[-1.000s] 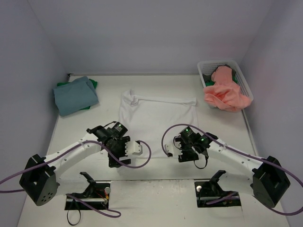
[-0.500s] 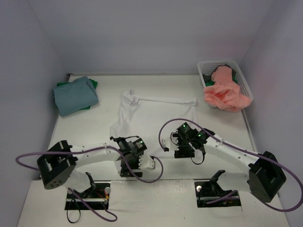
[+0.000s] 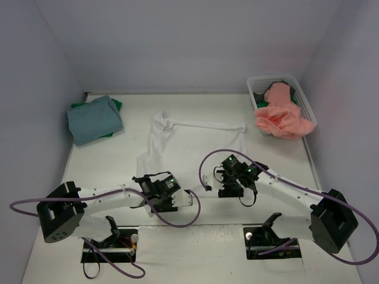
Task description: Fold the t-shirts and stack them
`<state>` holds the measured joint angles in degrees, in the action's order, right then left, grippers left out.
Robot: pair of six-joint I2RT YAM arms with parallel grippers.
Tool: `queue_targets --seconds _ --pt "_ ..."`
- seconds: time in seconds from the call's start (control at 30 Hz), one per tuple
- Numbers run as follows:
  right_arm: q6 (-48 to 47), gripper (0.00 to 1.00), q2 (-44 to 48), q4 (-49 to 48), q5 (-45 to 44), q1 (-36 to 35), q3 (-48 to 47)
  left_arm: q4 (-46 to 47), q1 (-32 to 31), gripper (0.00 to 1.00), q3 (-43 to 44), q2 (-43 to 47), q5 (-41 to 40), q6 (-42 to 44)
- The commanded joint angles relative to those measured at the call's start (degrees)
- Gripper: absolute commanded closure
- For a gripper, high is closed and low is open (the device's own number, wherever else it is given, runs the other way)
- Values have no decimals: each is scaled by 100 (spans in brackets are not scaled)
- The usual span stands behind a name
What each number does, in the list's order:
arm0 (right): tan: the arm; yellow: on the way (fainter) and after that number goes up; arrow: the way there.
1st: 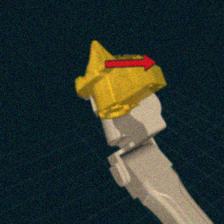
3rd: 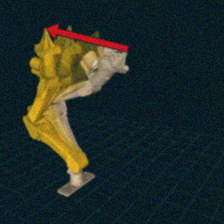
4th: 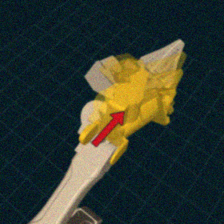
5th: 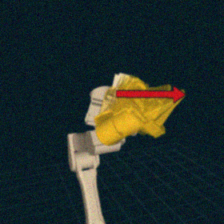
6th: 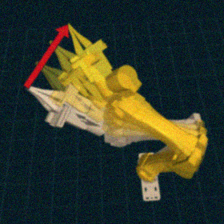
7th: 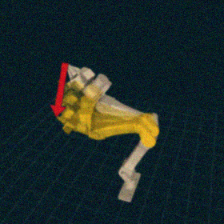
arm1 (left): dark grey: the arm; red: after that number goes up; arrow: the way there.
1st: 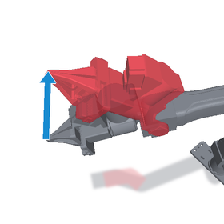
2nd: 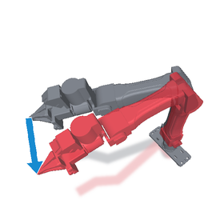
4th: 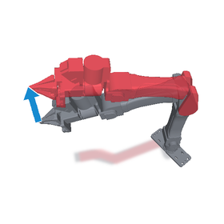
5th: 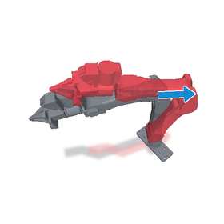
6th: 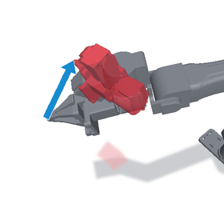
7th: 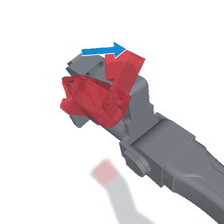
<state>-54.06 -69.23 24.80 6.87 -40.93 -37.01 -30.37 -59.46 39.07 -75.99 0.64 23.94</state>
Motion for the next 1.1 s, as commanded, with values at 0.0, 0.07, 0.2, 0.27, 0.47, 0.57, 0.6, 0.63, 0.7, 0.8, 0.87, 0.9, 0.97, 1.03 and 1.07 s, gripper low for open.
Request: queue_targets --seconds 0.0,0.07,0.2,0.27,0.47,0.57,0.6,0.63,0.7,0.8,0.87,0.9,0.97,1.03,1.07 --pt "10 53 -38 43 16 -12 1 242 40 57 -5 268 -416 49" --pt "10 55 -82 43 -45 -3 10 216 40 75 -5 277 -381 40" --pt "-25 41 -353 51 -239 -3 106 181 49 77 -4 181 -319 -4" --pt "-52 39 -573 51 -309 -3 133 189 49 77 -5 189 -311 -13" --pt "-289 36 -846 69 -459 -12 203 251 66 77 -13 304 -521 5" --pt "-385 36 -917 78 -590 -12 256 339 154 78 -40 330 -495 -21" --pt "-403 36 -899 78 -591 -12 256 365 163 78 -40 321 -486 -21" --pt "-412 36 -873 87 -582 -3 247 383 163 78 -57 278 -486 -30" --pt "-430 36 -698 113 -512 -12 212 453 172 78 -66 216 -513 -30" --pt "-465 35 -346 183 -502 -29 107 532 172 78 -66 137 -539 -13" --pt "-526 36 -275 210 -582 -29 89 559 172 79 -40 110 -548 5" --pt "-561 35 -232 227 -599 -38 124 576 172 79 -31 110 -565 22" --pt "-649 35 -74 236 -600 -29 212 629 189 79 -5 75 -592 66" --pt "-676 35 111 254 -529 -38 238 690 233 79 39 31 -618 93" --pt "-676 35 146 280 -494 -38 230 699 251 79 57 -21 -618 102"
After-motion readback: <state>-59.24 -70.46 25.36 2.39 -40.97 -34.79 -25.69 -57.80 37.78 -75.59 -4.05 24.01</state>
